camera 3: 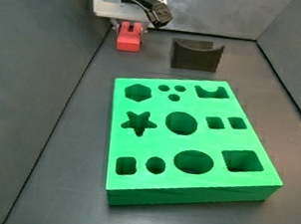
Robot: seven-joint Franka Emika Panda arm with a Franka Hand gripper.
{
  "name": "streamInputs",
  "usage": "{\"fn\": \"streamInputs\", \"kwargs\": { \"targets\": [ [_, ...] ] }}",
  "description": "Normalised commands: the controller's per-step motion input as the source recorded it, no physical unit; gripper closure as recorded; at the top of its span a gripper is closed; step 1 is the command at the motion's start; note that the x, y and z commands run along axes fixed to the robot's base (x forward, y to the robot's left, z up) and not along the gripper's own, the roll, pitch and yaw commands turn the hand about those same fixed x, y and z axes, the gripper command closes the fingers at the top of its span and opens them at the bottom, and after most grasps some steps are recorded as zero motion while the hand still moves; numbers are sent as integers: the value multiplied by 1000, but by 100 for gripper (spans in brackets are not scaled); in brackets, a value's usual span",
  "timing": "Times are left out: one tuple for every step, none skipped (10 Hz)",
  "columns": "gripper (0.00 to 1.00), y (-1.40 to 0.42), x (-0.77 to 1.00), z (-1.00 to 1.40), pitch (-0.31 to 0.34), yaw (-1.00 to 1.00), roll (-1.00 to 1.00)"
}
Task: Pick up the double-square object. Move up. Place the double-square object on the fixture. Regrasp the double-square object. Move to above the board. Insert the double-square object.
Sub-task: Pick up the double-square object, then move up, then place the double-square object on the fixture.
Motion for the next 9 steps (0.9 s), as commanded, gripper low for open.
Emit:
{"fn": "streamInputs", "kwargs": {
  "targets": [
    [100, 0, 0, 0, 0, 0, 0],
    [100, 0, 0, 833, 0, 0, 0],
    [100, 41, -72, 795, 14, 23, 7],
    [100, 20, -80, 674, 0, 7, 21],
    [100, 15, -68, 596, 1, 0, 28],
    [100, 12, -48, 421, 26, -11, 41],
    [100, 13, -30, 288, 45, -16, 50],
    [100, 0, 0, 1000, 0, 0, 0],
    [100, -1, 1, 1000, 4, -1, 7]
  ]
}}
